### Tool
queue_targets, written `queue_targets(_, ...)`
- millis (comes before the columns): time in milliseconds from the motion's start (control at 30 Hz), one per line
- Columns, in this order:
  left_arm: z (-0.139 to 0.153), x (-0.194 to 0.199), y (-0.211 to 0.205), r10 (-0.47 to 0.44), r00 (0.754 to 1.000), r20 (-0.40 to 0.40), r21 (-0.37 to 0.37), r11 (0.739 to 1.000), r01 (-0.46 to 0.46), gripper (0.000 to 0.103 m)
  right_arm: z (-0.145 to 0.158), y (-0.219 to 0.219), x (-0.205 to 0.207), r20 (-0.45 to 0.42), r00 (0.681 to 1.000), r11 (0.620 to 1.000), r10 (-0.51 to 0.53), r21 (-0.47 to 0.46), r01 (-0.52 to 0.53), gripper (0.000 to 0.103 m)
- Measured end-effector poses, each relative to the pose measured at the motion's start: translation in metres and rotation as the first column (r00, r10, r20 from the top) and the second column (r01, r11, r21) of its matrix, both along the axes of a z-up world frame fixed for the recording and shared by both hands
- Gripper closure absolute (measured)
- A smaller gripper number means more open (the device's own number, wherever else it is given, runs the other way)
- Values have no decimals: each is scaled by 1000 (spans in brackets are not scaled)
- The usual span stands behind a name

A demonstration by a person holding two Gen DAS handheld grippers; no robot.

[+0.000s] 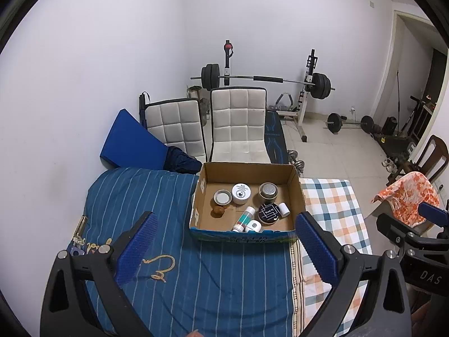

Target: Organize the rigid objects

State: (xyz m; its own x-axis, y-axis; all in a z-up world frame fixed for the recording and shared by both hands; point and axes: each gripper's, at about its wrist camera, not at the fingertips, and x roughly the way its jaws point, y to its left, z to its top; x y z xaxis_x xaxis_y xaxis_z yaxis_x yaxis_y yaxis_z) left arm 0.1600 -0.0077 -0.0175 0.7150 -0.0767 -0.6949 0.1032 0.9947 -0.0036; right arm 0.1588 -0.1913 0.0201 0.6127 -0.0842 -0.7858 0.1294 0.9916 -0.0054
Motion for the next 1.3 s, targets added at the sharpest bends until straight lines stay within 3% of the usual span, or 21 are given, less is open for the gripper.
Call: queue_targets(1300,-8,-8,2,29,999,-40,-21,999,-30,2,8,-2,-7,17,1000,1000,-24,-18,24,0)
